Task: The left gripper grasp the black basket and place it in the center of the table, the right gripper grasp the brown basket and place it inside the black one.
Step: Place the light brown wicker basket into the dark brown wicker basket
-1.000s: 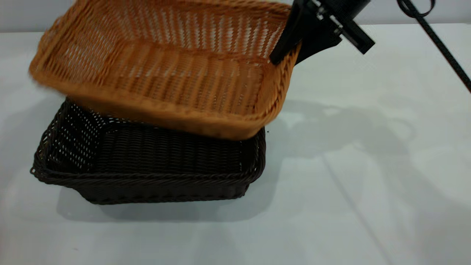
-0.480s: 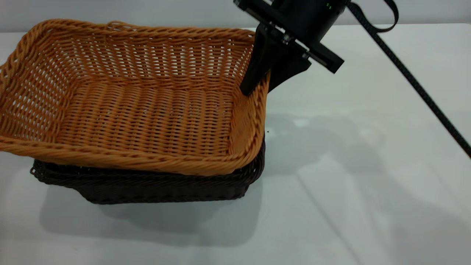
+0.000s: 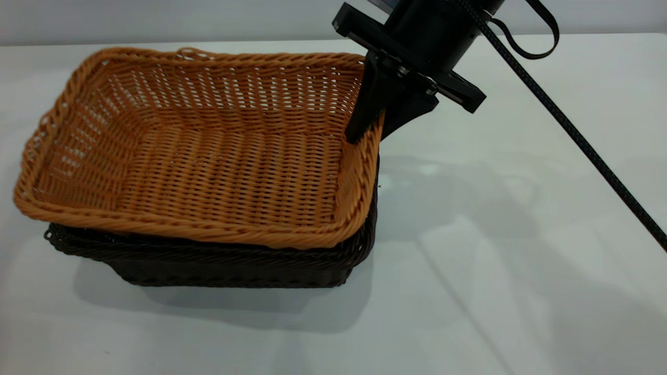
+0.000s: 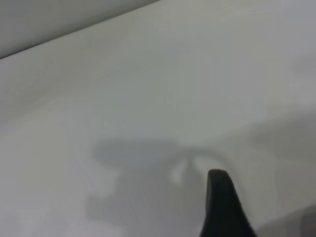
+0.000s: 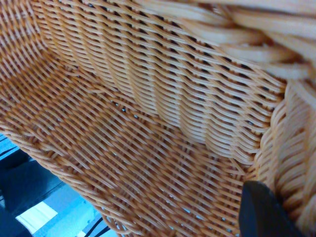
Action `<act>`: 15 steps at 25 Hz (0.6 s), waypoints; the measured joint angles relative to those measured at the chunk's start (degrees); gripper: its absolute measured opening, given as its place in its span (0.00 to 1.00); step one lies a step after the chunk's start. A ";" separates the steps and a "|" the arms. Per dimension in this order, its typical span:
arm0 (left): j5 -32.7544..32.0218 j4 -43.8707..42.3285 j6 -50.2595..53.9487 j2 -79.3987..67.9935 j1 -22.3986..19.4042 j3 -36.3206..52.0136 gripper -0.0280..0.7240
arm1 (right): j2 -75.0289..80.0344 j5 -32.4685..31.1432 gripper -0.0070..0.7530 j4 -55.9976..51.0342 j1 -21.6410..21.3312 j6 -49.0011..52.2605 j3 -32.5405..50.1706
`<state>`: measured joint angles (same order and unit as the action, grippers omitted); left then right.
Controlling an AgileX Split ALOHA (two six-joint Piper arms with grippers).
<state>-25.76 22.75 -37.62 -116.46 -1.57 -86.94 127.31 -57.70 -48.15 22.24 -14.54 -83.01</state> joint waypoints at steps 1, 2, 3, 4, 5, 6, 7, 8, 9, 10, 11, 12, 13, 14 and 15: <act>-0.06 0.00 0.00 0.00 0.00 0.00 0.57 | 0.07 0.25 0.10 0.49 0.00 0.48 0.00; -0.12 0.00 0.00 0.00 0.00 0.00 0.57 | 0.06 0.47 0.10 0.90 0.00 0.79 0.00; -0.12 0.00 0.00 0.00 0.00 0.00 0.57 | 0.06 0.54 0.10 1.22 0.00 1.22 0.00; -0.16 0.00 0.00 0.00 0.00 0.00 0.57 | 0.06 0.60 0.10 1.52 0.00 1.61 0.00; -0.16 0.00 0.00 0.00 0.00 0.00 0.57 | 0.06 0.68 0.10 1.81 0.00 1.95 0.00; -0.16 0.00 0.00 0.00 0.00 0.00 0.57 | 0.14 0.64 0.10 1.95 0.00 2.03 0.00; -0.16 0.00 0.00 0.00 0.00 0.00 0.57 | 0.23 0.64 0.10 1.95 0.00 2.08 0.00; -0.16 0.00 0.00 0.00 0.00 0.00 0.57 | 0.50 0.64 0.10 1.88 0.00 2.23 0.00; -0.16 0.00 0.00 0.00 0.00 0.00 0.57 | 0.94 0.69 0.10 1.67 0.00 2.28 0.00; -0.16 0.00 0.00 0.00 0.00 0.00 0.57 | 1.27 0.76 0.10 1.47 0.00 2.28 0.00; -0.16 0.00 0.00 0.00 0.00 0.00 0.57 | 1.82 0.94 0.10 1.23 0.00 2.28 0.00; -0.16 0.00 0.00 0.00 0.00 0.00 0.57 | 2.38 0.94 0.10 0.68 0.00 2.35 -0.02; -0.16 0.00 0.00 0.00 0.00 0.00 0.57 | 2.83 1.12 0.10 0.35 0.00 2.35 -0.07; -0.16 0.00 0.00 0.00 0.00 0.00 0.57 | 3.11 1.29 0.10 0.21 0.00 2.35 -0.07; -0.18 0.00 0.00 0.00 0.00 0.00 0.57 | 3.26 1.30 0.10 0.11 0.00 2.30 -0.07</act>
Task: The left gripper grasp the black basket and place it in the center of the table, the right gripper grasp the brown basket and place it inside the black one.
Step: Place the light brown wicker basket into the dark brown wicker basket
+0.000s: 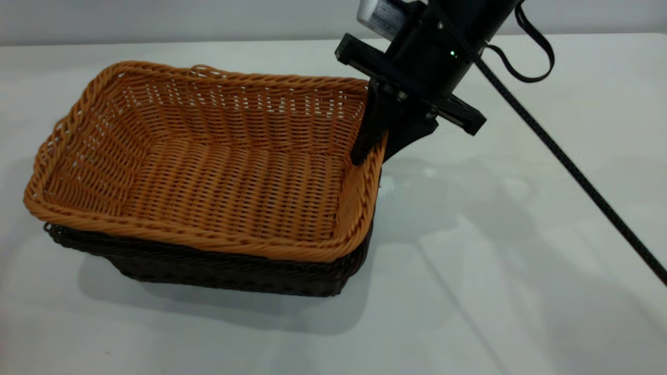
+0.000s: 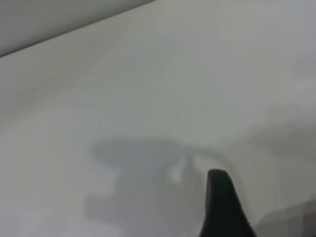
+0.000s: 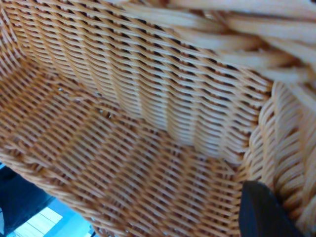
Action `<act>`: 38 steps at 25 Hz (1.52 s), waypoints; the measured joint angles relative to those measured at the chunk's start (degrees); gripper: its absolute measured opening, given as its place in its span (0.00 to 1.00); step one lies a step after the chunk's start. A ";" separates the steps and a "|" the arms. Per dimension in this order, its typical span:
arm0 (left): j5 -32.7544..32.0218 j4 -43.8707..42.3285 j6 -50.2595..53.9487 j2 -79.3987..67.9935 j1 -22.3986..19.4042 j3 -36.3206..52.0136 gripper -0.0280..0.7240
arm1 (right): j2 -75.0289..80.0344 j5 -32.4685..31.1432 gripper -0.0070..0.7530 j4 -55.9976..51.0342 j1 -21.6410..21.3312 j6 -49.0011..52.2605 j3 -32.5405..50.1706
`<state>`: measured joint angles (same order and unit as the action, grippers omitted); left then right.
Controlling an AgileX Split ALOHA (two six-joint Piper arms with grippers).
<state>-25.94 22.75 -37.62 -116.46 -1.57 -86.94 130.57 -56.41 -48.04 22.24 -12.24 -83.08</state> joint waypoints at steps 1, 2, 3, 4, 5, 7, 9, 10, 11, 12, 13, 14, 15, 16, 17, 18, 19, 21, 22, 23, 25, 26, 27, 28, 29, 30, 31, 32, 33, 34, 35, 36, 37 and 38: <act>-0.06 0.00 0.00 0.00 0.00 0.00 0.57 | 0.05 0.04 0.10 0.00 0.00 0.00 0.00; -0.06 0.00 0.00 0.00 0.00 0.00 0.57 | 0.05 0.07 0.10 0.14 0.00 0.00 0.00; -0.12 0.00 0.00 0.00 0.00 0.05 0.57 | 0.05 0.14 0.10 0.41 -0.12 0.00 0.00; -0.19 0.00 0.00 0.00 0.00 0.05 0.57 | 0.05 0.19 0.10 0.63 -0.17 0.05 0.00; -0.24 0.00 0.00 0.00 0.00 0.05 0.57 | 0.05 0.19 0.10 0.95 -0.54 0.10 0.00; -0.50 0.00 0.00 0.00 0.00 0.05 0.57 | 0.05 0.21 0.10 1.72 -1.47 0.10 0.00; -0.70 0.00 0.00 0.00 0.00 0.05 0.57 | 0.05 -0.23 0.10 2.44 -2.90 -0.13 0.00; -0.70 0.00 0.00 0.00 0.00 0.05 0.57 | 0.05 -0.47 0.10 2.92 -3.63 -0.26 0.00; -0.70 0.00 0.00 0.00 0.00 0.05 0.57 | 0.05 -0.70 0.10 3.36 -4.19 -0.31 0.00; -0.70 0.00 0.00 0.00 0.00 0.05 0.57 | 0.05 -0.87 0.10 3.94 -4.77 -0.31 0.00; -0.70 0.00 0.00 0.00 0.00 0.05 0.57 | 0.05 -1.00 0.10 4.59 -5.28 -0.31 0.00; -0.70 0.00 0.00 0.00 0.00 0.05 0.57 | 0.05 -1.33 0.10 5.07 -5.61 -0.37 0.00; -0.70 0.00 0.00 0.00 0.00 0.05 0.57 | 0.05 -1.55 0.10 5.55 -5.81 -0.42 -0.02; -0.70 0.00 0.00 0.00 0.00 0.05 0.57 | 0.05 -1.70 0.10 6.27 -5.99 -0.49 -0.14; -0.70 0.00 0.08 0.00 0.00 0.05 0.57 | 0.05 -2.07 0.10 7.05 -6.05 -0.49 -0.53; -0.70 0.00 0.13 0.00 0.00 0.05 0.57 | 0.05 -2.39 0.10 7.94 -6.12 -0.49 -1.09; -0.70 0.00 0.13 0.00 0.00 0.05 0.57 | 0.05 -2.97 0.10 9.40 -6.17 -0.49 -1.81; -0.74 0.00 0.13 0.00 0.00 0.05 0.57 | 0.05 -4.37 0.10 12.36 -6.24 -0.49 -3.56; -0.74 0.00 0.13 0.00 0.00 0.05 0.57 | 0.05 -5.29 0.10 13.50 -6.25 -0.49 -4.69; -0.81 0.00 0.13 0.00 0.00 0.05 0.57 | 0.05 -6.00 0.10 14.86 -6.30 -0.49 -5.80; -1.24 0.00 0.13 0.00 0.00 0.05 0.57 | 0.05 -6.95 0.10 16.49 -6.30 -0.42 -7.40; -1.28 0.00 0.13 0.00 0.00 0.05 0.57 | 0.05 -7.21 0.10 16.92 -6.30 -0.42 -7.75; -1.28 0.00 0.13 0.00 0.00 0.05 0.57 | 0.05 -7.34 0.10 17.05 -6.30 -0.37 -7.92; -1.28 0.00 0.13 0.00 0.00 0.05 0.57 | 0.11 -7.39 0.10 17.11 -6.30 -0.37 -7.92; -1.28 0.00 0.13 0.00 0.00 0.05 0.57 | 0.22 -7.46 0.10 17.15 -6.30 -0.32 -7.92; -1.28 0.00 0.13 0.00 0.00 0.05 0.57 | 0.36 -7.46 0.10 17.15 -6.30 -0.31 -7.92; -1.28 0.00 0.13 0.00 0.00 0.05 0.57 | 0.56 -7.46 0.10 17.15 -6.31 -0.25 -7.96; -1.28 0.00 0.13 0.00 0.00 0.05 0.57 | 0.68 -7.46 0.10 17.15 -6.31 -0.19 -7.96; -1.28 0.00 0.13 0.00 0.00 0.05 0.57 | 0.81 -7.46 0.11 17.08 -6.31 -0.05 -7.96; -1.28 0.00 0.13 0.00 0.00 0.05 0.57 | 0.88 -7.46 0.11 16.96 -6.31 -0.05 -7.96; -1.28 0.00 0.13 0.00 0.00 0.05 0.57 | 1.01 -7.46 0.12 16.88 -6.31 -0.03 -7.99; -1.28 0.00 0.13 0.00 0.00 0.05 0.57 | 1.17 -7.35 0.12 16.81 -6.31 -0.03 -8.03; -1.28 0.00 0.13 0.00 0.00 0.05 0.57 | 1.30 -7.16 0.14 16.76 -6.36 -0.03 -8.03; -1.28 0.00 0.13 0.00 0.00 0.05 0.57 | 1.36 -7.02 0.16 16.76 -6.42 -0.10 -8.03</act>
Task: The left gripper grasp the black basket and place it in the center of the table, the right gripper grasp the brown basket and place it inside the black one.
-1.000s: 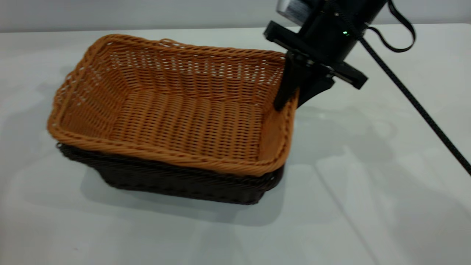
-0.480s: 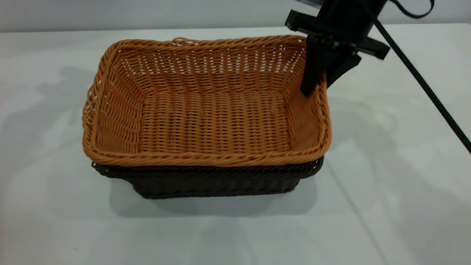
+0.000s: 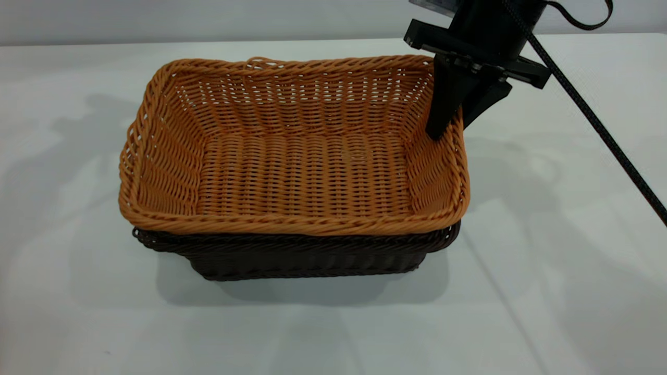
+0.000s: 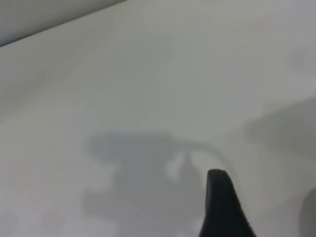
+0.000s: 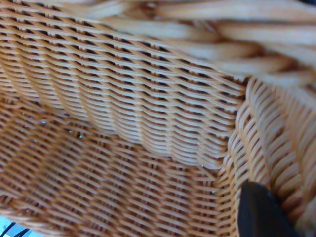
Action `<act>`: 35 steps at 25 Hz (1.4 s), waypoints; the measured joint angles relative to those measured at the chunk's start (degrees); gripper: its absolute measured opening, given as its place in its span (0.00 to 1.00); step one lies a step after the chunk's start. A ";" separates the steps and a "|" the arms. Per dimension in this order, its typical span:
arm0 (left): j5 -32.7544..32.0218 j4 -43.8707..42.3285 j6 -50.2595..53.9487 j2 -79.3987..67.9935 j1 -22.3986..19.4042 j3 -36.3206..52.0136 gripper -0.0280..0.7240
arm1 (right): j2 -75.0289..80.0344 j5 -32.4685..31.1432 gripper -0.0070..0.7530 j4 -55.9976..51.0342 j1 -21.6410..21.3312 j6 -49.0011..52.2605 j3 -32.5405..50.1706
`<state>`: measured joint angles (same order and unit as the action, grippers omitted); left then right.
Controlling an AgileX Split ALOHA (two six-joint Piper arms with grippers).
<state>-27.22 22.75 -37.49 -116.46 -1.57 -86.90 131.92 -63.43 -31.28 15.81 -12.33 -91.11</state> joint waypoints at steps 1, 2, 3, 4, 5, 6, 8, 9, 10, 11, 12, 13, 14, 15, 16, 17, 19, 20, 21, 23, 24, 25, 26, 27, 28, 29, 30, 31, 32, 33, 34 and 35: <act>0.00 0.00 0.00 0.00 0.00 0.00 0.57 | 0.07 0.07 0.20 -0.07 0.00 0.01 0.00; 0.00 0.00 0.00 0.00 0.00 0.00 0.57 | 0.18 0.12 0.24 -0.07 0.00 0.01 0.00; 0.00 0.00 0.00 0.00 0.00 0.00 0.57 | 0.18 0.12 0.29 -0.08 0.00 -0.06 0.00; 0.00 0.00 0.00 0.00 0.00 0.00 0.57 | 0.23 0.12 0.36 -0.08 0.00 -0.12 0.00; 0.00 0.00 0.00 0.00 0.00 0.00 0.57 | 0.23 0.12 0.43 -0.13 0.00 -0.12 0.00; 0.00 0.00 0.00 0.00 0.00 0.00 0.57 | 0.23 0.12 0.48 -0.13 0.00 -0.17 0.00; 0.00 0.00 0.00 0.00 0.00 0.00 0.57 | 0.23 0.12 0.62 -0.06 0.00 -0.22 0.00; 0.00 0.00 0.00 0.00 0.00 0.00 0.57 | 0.23 0.12 0.67 0.07 0.00 -0.49 0.00; 0.00 0.00 0.00 0.00 0.00 0.00 0.57 | 0.10 0.12 0.72 0.25 0.00 -0.88 0.00; -0.06 0.00 0.00 0.00 0.00 0.00 0.57 | -0.09 -0.11 0.76 0.77 0.00 -1.10 -0.17; -0.40 0.00 0.00 0.04 0.00 0.00 0.57 | -0.34 -0.69 0.79 1.56 0.00 -1.25 -0.71; -0.94 0.00 0.00 0.30 0.00 0.00 0.57 | -0.89 -1.29 0.81 2.41 0.00 -1.30 -1.39; -2.04 0.00 0.07 0.79 0.00 0.01 0.57 | -1.60 -1.81 0.82 3.43 0.00 -1.30 -2.10; -2.85 0.00 0.44 1.34 0.00 0.06 0.57 | -2.41 -2.46 0.82 4.44 0.00 -1.16 -3.14; -3.68 0.00 0.87 2.28 0.00 0.06 0.57 | -3.51 -3.06 0.82 5.45 0.00 -0.79 -4.38; -4.35 0.00 1.46 3.38 0.00 0.06 0.57 | -4.77 -3.60 0.82 6.47 0.00 -0.37 -5.70; -6.01 -0.05 2.62 5.66 0.00 0.06 0.57 | -7.43 -4.47 0.81 8.49 0.00 0.50 -8.34; -6.59 -0.05 2.88 6.83 0.00 0.06 0.57 | -9.03 -4.95 0.80 9.28 0.00 1.04 -9.79; -7.23 -0.05 3.12 8.57 0.00 0.06 0.57 | -10.70 -5.37 0.79 10.02 -0.05 1.55 -10.90; -8.91 -0.18 3.77 11.81 0.00 0.06 0.57 | -14.11 -6.10 0.79 10.98 -0.17 2.11 -13.17; -9.90 -0.18 3.95 13.72 0.00 0.06 0.57 | -16.15 -6.26 0.79 11.14 -0.17 2.39 -13.95; -10.78 -0.18 4.11 15.82 0.00 0.06 0.57 | -17.98 -6.40 0.79 11.19 -0.29 2.65 -14.31; -11.92 -0.18 4.26 17.65 0.00 0.06 0.57 | -20.36 -6.69 0.79 11.27 -0.28 2.76 -14.54; -13.21 -0.18 4.47 19.89 0.00 0.06 0.57 | -22.81 -7.01 0.79 11.33 -0.36 2.76 -14.66; -14.55 -0.23 5.12 22.23 0.00 0.06 0.57 | -25.39 -7.26 0.79 11.44 -0.36 2.76 -14.66; -15.77 -0.23 5.87 24.18 0.00 0.06 0.57 | -27.54 -7.40 0.79 11.44 -0.36 2.80 -14.66; -17.04 -0.23 6.61 26.57 0.00 0.06 0.57 | -30.18 -7.68 0.79 11.44 -0.36 2.80 -14.66; -18.56 -0.29 7.60 28.91 0.00 0.06 0.57 | -32.82 -7.89 0.79 11.44 -0.36 2.80 -14.66; -20.31 -0.35 8.51 31.26 0.00 0.06 0.57 | -35.51 -8.08 0.79 11.44 -0.36 2.80 -14.60; -21.52 -0.35 9.31 33.16 0.00 0.06 0.57 | -37.74 -8.20 0.79 11.44 -0.36 2.80 -14.46; -22.95 -0.40 10.33 35.43 0.00 0.06 0.57 | -40.42 -8.46 0.79 11.44 -0.36 2.80 -14.31; -24.36 -0.40 11.56 37.63 0.00 0.06 0.57 | -43.02 -8.64 0.79 11.49 -0.36 2.80 -14.24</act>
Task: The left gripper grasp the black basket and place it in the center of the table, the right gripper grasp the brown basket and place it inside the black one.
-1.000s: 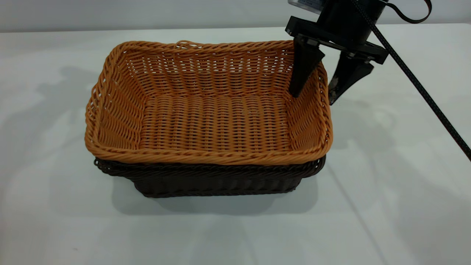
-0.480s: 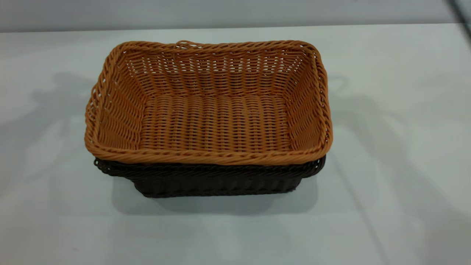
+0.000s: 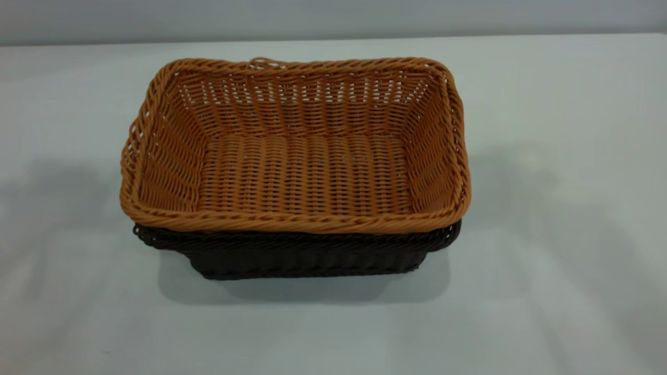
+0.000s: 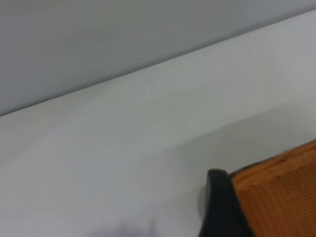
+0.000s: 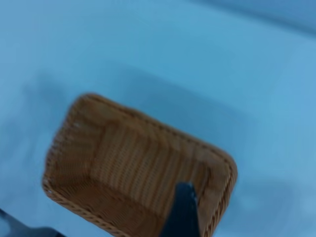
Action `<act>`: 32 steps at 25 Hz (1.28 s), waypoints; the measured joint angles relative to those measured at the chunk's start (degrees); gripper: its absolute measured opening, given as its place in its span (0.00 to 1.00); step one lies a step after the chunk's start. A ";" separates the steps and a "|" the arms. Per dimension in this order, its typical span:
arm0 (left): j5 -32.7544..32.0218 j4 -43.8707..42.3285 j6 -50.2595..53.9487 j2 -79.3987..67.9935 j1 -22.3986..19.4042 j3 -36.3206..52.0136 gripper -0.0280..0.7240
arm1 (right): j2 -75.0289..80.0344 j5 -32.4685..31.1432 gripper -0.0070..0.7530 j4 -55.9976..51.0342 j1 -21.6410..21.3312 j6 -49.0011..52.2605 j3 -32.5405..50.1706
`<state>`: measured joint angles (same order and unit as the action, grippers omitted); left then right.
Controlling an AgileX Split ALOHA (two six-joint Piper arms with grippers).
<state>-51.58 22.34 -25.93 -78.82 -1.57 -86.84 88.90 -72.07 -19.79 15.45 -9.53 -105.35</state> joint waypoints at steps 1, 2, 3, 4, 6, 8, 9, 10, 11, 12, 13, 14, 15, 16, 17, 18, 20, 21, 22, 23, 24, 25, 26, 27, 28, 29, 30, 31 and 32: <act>-1.13 0.00 1.09 2.12 0.00 0.00 0.57 | -2.16 -0.06 0.79 0.00 0.00 0.00 0.06; -2.35 0.00 1.97 3.85 0.00 0.00 0.57 | -4.71 -0.17 0.79 0.00 0.00 0.00 0.06; -3.30 -0.05 2.46 5.79 0.00 0.00 0.57 | -7.30 -0.22 0.79 -0.09 0.00 0.22 0.24; -4.39 -0.20 2.82 7.62 0.00 0.00 0.57 | -9.96 -0.22 0.79 -0.22 0.00 0.58 0.67; -6.82 -1.06 3.19 10.71 0.00 0.00 0.57 | -15.16 -0.25 0.79 -0.40 0.00 1.26 3.03; -11.23 -3.03 3.86 13.81 0.00 0.00 0.57 | -20.68 -0.29 0.79 -0.51 0.00 1.54 6.90; -13.81 -4.23 4.68 15.05 0.00 0.00 0.57 | -23.78 -0.36 0.79 -0.52 0.00 1.59 9.47; -15.28 -5.81 5.58 16.49 0.00 0.06 0.57 | -26.88 -0.51 0.79 -0.52 0.00 1.65 12.23; -15.25 -7.36 7.15 17.84 0.00 0.00 0.57 | -29.92 -0.68 0.79 -0.52 0.00 1.72 14.51; -15.30 -8.80 9.03 18.91 0.00 0.00 0.57 | -32.46 -0.81 0.79 -0.52 0.00 1.76 17.23; -15.30 -10.16 10.87 20.13 0.00 0.06 0.57 | -35.51 -0.80 0.79 -0.58 0.00 1.85 19.86; -15.30 -11.25 12.28 21.39 0.00 0.44 0.57 | -38.52 -0.80 0.79 -0.58 0.00 1.90 22.47; -15.30 -12.04 13.72 22.84 0.00 1.35 0.57 | -41.50 -0.80 0.79 -0.65 0.00 1.97 24.60; -15.30 -12.47 14.75 24.19 0.00 2.79 0.57 | -44.02 -0.80 0.79 -0.70 0.00 2.03 27.19; -15.30 -12.79 15.31 26.00 0.00 4.32 0.57 | -46.97 -0.80 0.79 -0.77 0.00 2.28 29.78; -15.30 -12.80 15.81 28.04 0.00 6.62 0.57 | -49.82 -0.80 0.79 -0.79 0.00 2.65 32.45; -15.30 -12.74 16.32 32.43 0.00 11.93 0.57 | -54.71 -0.80 0.79 -0.85 0.00 2.91 37.45; -15.30 -12.74 16.60 35.14 0.00 15.30 0.57 | -57.27 -0.80 0.79 -0.85 0.00 2.96 40.22; -15.30 -12.74 16.76 37.98 0.00 18.72 0.57 | -59.80 -0.80 0.79 -0.85 0.00 2.97 42.54; -15.30 -12.74 16.81 40.44 0.00 22.11 0.57 | -61.89 -0.80 0.79 -0.85 0.00 2.97 45.26; -15.30 -12.74 16.87 43.46 0.00 24.91 0.57 | -64.34 -0.80 0.79 -0.77 0.00 3.02 47.88; -15.30 -12.69 16.91 46.53 0.00 28.07 0.57 | -66.73 -0.80 0.79 -0.55 0.00 3.02 50.42; -15.30 -12.69 16.91 49.64 0.00 30.98 0.57 | -68.66 -0.80 0.79 -0.27 0.00 3.02 52.50; -15.30 -12.69 16.97 52.21 0.00 33.71 0.57 | -70.88 -0.80 0.79 0.30 0.00 3.02 54.98; -15.30 -12.69 17.03 55.27 0.00 35.77 0.57 | -73.03 -0.80 0.79 0.79 0.00 2.90 57.43; -15.30 -12.68 17.03 58.25 0.00 38.14 0.57 | -75.01 -0.72 0.79 1.44 0.00 2.71 59.47; -15.30 -12.68 17.03 60.63 0.00 40.34 0.57 | -76.58 -0.60 0.79 2.00 0.00 2.36 61.90; -15.30 -12.68 16.97 63.37 0.00 42.13 0.57 | -78.27 -0.18 0.79 2.50 0.00 2.11 64.28; -15.30 -12.68 16.85 65.90 0.00 44.23 0.57 | -79.82 0.49 0.79 3.07 0.00 1.72 66.61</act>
<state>-66.88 9.66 -9.09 -12.92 -1.57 -42.61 9.08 -71.58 -16.73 15.45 -7.81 -38.74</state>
